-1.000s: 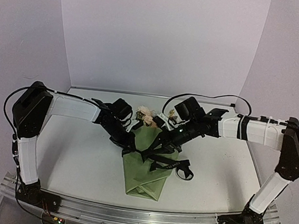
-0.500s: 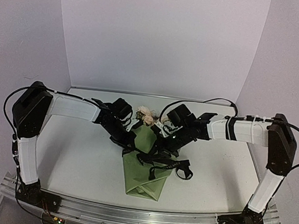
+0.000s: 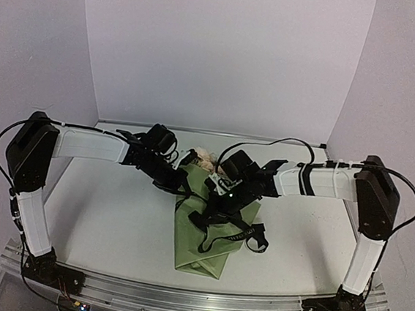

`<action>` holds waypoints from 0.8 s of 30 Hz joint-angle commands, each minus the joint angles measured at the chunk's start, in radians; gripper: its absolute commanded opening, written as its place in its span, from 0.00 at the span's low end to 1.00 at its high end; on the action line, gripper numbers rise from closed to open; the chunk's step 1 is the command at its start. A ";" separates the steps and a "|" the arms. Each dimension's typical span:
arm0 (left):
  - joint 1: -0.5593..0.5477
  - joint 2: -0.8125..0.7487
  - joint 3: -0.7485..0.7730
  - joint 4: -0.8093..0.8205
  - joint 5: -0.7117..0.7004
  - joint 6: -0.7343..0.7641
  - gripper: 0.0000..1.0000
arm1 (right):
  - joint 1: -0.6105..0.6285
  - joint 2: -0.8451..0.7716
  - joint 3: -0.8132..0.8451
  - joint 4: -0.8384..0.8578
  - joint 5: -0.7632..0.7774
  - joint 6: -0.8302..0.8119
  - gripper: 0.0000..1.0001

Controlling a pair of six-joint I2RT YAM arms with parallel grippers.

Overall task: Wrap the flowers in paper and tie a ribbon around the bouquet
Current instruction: Cross the ribbon over the folded bouquet.

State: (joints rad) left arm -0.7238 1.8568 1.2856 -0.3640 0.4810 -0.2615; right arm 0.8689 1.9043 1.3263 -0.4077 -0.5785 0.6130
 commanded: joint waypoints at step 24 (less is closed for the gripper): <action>0.069 -0.094 -0.088 0.125 0.097 -0.091 0.35 | 0.010 0.139 0.232 -0.074 0.389 -0.017 0.06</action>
State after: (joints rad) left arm -0.6701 1.8114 1.1952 -0.3172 0.6114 -0.2969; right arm 0.8711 2.0925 1.5799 -0.4611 -0.1804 0.6344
